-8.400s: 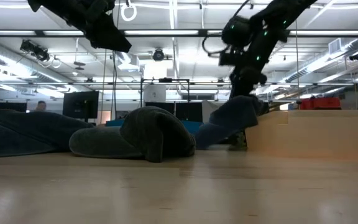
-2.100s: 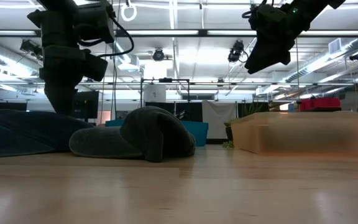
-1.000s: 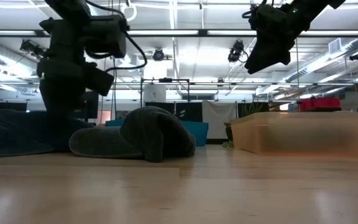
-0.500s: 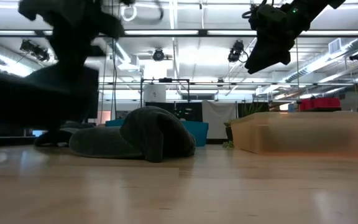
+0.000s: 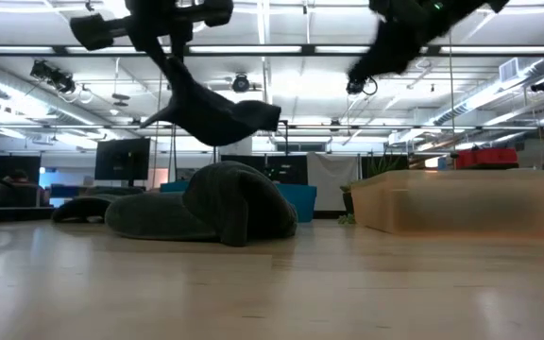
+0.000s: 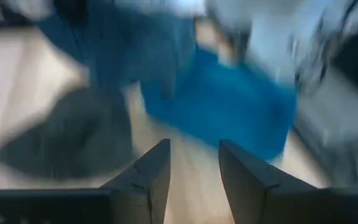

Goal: Pick & Place hat
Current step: Put the blue cap into the orange bin

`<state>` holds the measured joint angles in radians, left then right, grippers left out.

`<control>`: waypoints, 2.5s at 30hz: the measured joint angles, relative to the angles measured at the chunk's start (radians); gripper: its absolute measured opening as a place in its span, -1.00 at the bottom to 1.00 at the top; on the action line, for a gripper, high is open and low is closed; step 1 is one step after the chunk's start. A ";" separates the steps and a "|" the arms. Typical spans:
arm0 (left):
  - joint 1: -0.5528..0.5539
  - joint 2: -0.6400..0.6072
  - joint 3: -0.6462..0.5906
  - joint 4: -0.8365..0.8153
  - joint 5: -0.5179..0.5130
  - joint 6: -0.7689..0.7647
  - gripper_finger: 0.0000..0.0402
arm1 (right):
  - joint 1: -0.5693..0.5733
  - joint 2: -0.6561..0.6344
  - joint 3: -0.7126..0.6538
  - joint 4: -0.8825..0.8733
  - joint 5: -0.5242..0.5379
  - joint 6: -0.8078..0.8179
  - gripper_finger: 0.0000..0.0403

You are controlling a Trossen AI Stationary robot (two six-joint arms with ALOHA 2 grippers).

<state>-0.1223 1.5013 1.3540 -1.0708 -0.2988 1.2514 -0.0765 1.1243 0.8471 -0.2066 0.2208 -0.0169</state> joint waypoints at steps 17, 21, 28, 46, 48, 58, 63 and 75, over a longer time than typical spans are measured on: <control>0.032 0.006 0.000 0.108 0.085 0.124 -0.93 | -0.077 0.420 0.072 0.551 -0.111 -0.297 0.22; 0.026 0.006 0.000 0.118 0.109 0.126 -0.92 | -0.103 0.491 0.144 0.481 -0.235 -0.297 0.36; 0.027 0.006 0.000 0.119 0.089 0.137 -0.93 | -0.125 0.577 0.234 0.316 -0.240 -0.197 0.35; 0.047 0.006 0.000 0.185 0.068 -0.335 -0.79 | -0.130 0.583 0.236 0.240 -0.226 -0.058 -0.90; 0.054 0.006 0.000 0.191 0.077 -0.420 -0.75 | -0.130 0.580 0.236 0.238 -0.225 -0.039 -0.87; 0.056 0.005 0.000 0.201 0.093 -0.463 -0.40 | -0.130 0.578 0.236 0.215 -0.140 -0.050 -0.95; 0.056 0.005 0.000 0.207 0.093 -0.557 -0.24 | -0.130 0.565 0.236 0.168 -0.079 -0.055 -0.96; 0.059 0.005 0.000 0.207 0.093 -0.772 -0.32 | -0.092 0.115 0.236 -0.239 0.141 0.187 -0.97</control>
<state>-0.0635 1.5059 1.3544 -0.8642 -0.2054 0.4792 -0.1688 1.2393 1.0832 -0.4452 0.3614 0.1704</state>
